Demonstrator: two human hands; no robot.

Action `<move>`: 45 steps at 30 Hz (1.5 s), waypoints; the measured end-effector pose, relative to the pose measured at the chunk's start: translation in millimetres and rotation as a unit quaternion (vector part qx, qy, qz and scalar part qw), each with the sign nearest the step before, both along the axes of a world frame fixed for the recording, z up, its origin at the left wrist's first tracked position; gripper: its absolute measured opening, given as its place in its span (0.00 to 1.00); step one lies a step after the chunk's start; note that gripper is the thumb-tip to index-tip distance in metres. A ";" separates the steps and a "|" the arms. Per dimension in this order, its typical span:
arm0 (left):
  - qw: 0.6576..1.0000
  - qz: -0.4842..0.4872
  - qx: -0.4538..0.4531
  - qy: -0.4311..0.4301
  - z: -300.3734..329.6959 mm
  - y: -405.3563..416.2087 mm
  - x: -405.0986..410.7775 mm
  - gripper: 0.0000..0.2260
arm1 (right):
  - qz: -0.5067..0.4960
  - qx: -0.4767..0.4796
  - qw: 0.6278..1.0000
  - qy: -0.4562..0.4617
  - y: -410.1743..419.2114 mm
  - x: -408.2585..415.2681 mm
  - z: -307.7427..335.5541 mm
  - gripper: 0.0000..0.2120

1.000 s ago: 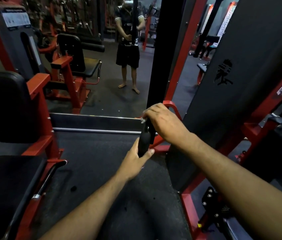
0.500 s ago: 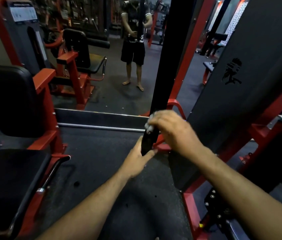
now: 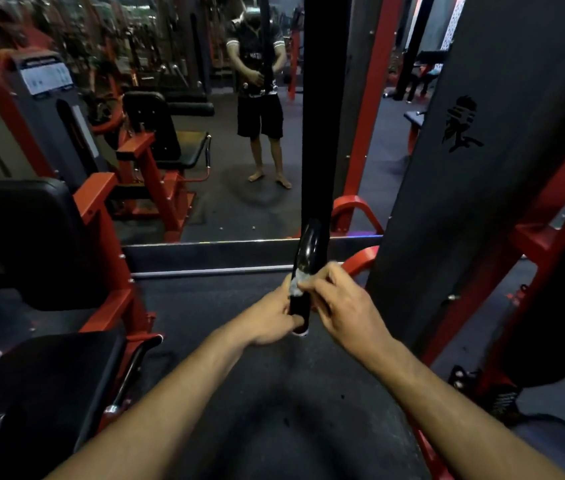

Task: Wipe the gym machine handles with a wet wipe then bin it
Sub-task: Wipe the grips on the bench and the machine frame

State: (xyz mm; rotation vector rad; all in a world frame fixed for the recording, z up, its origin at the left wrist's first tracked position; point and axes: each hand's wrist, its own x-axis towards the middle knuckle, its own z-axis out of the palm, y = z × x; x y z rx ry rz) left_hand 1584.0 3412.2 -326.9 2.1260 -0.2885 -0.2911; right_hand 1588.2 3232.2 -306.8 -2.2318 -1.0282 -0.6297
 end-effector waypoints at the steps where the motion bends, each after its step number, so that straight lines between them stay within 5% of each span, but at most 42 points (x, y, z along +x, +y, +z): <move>1: 0.998 -0.011 0.052 -0.023 7.1 6.4 3.4 0.32 | 0.002 -0.002 1.000 0.009 -0.5 -1.5 -6.1 0.10; 6: 0.962 -0.018 0.226 -0.150 45.3 26.0 22.4 0.19 | -0.072 0.186 0.976 0.088 -3.9 5.2 -8.3 0.12; 9: 0.966 0.106 0.149 -0.183 67.4 23.9 32.3 0.17 | -0.094 0.297 0.938 0.153 -1.6 11.8 7.3 0.13; 12: 0.931 0.268 0.016 -0.248 83.8 15.0 42.5 0.11 | -0.057 0.337 0.917 0.206 1.8 18.4 20.9 0.22; 14: 0.927 0.302 -0.088 -0.203 90.8 7.1 51.6 0.19 | -0.060 0.315 0.931 0.173 2.9 21.6 22.4 0.23; 17: 0.961 0.214 -0.149 -0.094 93.6 -4.1 64.6 0.40 | -0.077 0.312 0.941 0.109 5.6 26.5 13.8 0.16; 19: 0.969 0.171 -0.168 -0.061 85.5 -18.0 70.1 0.45 | -0.084 0.314 0.943 0.075 10.2 28.7 5.2 0.11; 24: 0.963 0.202 -0.155 -0.087 57.0 -43.8 76.0 0.38 | -0.092 0.301 0.948 0.044 19.1 20.2 -18.0 0.05; 32: 0.955 0.176 -0.235 0.038 65.1 -35.8 83.8 0.37 | -0.030 0.244 0.969 0.008 8.8 16.4 -40.1 0.02; 38: 0.952 0.152 -0.242 0.109 72.7 -27.1 84.3 0.29 | -0.014 0.156 0.983 0.100 -2.1 15.2 -79.2 0.04; 45: 0.946 0.213 -0.245 0.019 63.1 -45.2 81.9 0.26 | -0.057 0.364 0.921 0.122 2.0 20.2 -25.7 0.04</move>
